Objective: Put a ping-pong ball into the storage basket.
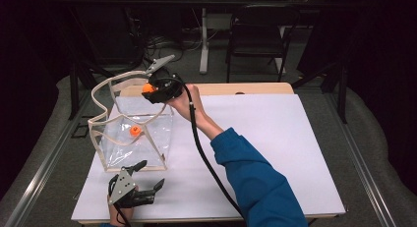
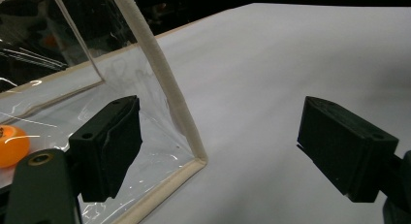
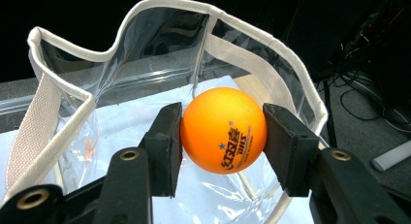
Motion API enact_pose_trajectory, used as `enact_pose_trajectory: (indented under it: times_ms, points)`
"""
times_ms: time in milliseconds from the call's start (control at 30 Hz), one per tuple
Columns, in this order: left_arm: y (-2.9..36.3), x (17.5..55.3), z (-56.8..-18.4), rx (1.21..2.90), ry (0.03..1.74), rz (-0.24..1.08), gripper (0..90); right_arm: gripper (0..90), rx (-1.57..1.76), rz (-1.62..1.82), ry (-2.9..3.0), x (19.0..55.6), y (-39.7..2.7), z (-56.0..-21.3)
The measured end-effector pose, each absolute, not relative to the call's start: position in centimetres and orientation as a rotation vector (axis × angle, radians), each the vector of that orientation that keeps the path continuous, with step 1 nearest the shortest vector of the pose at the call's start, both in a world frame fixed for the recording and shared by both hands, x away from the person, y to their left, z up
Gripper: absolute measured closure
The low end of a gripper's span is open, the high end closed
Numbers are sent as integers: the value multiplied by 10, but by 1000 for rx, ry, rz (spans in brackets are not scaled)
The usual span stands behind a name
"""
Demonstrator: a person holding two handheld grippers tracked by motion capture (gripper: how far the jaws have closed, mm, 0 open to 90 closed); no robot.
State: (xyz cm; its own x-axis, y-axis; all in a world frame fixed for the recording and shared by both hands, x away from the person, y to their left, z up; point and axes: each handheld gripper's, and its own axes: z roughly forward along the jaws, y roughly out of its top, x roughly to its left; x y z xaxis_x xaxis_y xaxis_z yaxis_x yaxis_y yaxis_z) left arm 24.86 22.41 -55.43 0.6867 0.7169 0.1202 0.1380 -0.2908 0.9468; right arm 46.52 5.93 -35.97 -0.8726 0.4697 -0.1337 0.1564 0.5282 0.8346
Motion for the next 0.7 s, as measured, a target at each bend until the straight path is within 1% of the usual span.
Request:
enact_pose_trajectory:
  times_ms: [700]
  points:
    - [224,249,-554,1807,678,660,158,509,507,1236,2478,465,71,-369]
